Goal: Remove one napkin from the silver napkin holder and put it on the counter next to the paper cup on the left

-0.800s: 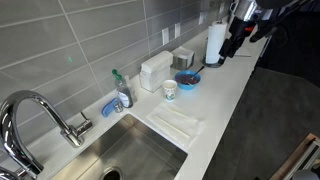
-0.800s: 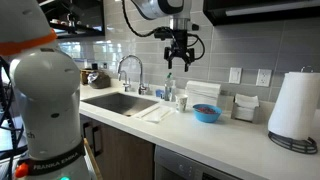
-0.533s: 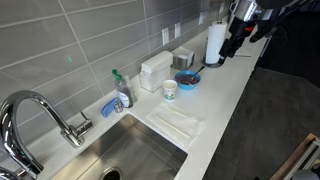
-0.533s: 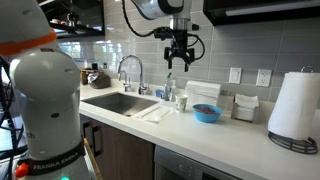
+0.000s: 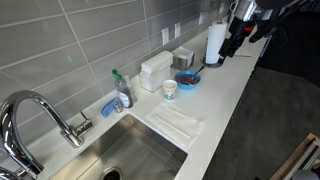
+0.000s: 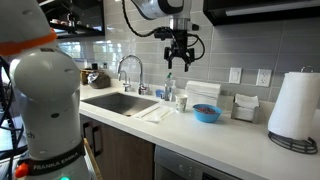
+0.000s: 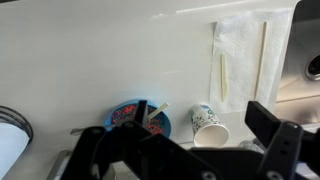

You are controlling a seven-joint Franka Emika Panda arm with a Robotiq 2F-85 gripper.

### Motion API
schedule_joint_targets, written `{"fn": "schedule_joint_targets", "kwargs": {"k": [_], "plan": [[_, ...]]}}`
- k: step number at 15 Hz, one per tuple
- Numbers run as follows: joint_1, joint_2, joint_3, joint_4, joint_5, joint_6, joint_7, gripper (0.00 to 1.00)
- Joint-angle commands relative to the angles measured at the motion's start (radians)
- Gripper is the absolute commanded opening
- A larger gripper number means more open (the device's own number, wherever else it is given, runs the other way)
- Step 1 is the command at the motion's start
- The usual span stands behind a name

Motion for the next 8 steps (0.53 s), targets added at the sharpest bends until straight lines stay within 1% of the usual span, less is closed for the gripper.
{"fn": "schedule_joint_targets", "kwargs": {"k": [1, 5, 7, 8], "plan": [[-0.028, 0.077, 0.035, 0.024, -0.016, 0.099, 0.118, 1.00], [-0.077, 0.209, 0.075, 0.051, -0.088, 0.327, 0.330, 1.00], [-0.112, 0.291, 0.087, 0.088, -0.162, 0.420, 0.458, 1.00], [-0.128, 0.330, 0.090, 0.110, -0.211, 0.448, 0.530, 1.00]]}}
